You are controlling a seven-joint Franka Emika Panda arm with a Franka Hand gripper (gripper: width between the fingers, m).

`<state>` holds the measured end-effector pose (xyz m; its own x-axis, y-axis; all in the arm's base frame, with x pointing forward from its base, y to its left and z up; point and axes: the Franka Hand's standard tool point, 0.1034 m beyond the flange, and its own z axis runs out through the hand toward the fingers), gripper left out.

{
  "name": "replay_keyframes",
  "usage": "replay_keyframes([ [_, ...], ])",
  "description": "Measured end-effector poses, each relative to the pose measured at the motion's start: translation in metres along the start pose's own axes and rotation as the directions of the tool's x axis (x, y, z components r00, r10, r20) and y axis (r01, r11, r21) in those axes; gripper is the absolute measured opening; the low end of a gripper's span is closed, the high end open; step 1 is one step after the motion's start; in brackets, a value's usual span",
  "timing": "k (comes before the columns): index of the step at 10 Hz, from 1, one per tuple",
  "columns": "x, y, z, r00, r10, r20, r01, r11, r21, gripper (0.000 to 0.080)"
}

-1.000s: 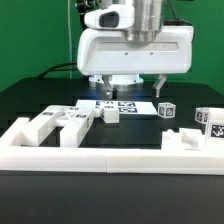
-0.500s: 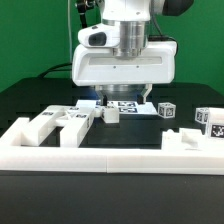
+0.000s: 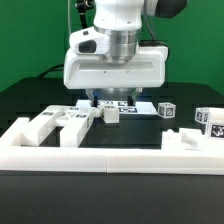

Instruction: Assemble chair

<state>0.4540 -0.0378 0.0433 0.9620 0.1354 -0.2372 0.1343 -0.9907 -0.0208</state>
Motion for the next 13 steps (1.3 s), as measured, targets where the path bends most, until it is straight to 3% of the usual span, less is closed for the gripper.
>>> replay_keyframes([
  [4,-0.005,-0.009,0.004,0.953,-0.008,0.304,-0.012,0.998,0.064,0.0649],
  [5,-0.007,-0.006,0.009,0.944,0.023,0.329,-0.033,0.999,0.025,0.0649],
  [6,-0.02,-0.005,0.015,0.912,0.025,0.409,-0.042,0.999,0.033,0.0649],
  [7,-0.022,-0.007,0.015,0.859,0.021,0.512,-0.051,0.998,0.044,0.0649],
  [8,-0.014,-0.006,0.017,0.843,0.019,0.537,-0.048,0.998,0.041,0.0649],
  [9,-0.019,-0.006,0.019,0.81,0.014,0.586,-0.051,0.998,0.047,0.0649],
  [11,-0.022,0.003,0.023,0.802,0.02,0.597,-0.054,0.998,0.038,0.0649],
  [13,-0.021,0.001,0.023,0.802,0.022,0.596,-0.054,0.998,0.035,0.0649],
])
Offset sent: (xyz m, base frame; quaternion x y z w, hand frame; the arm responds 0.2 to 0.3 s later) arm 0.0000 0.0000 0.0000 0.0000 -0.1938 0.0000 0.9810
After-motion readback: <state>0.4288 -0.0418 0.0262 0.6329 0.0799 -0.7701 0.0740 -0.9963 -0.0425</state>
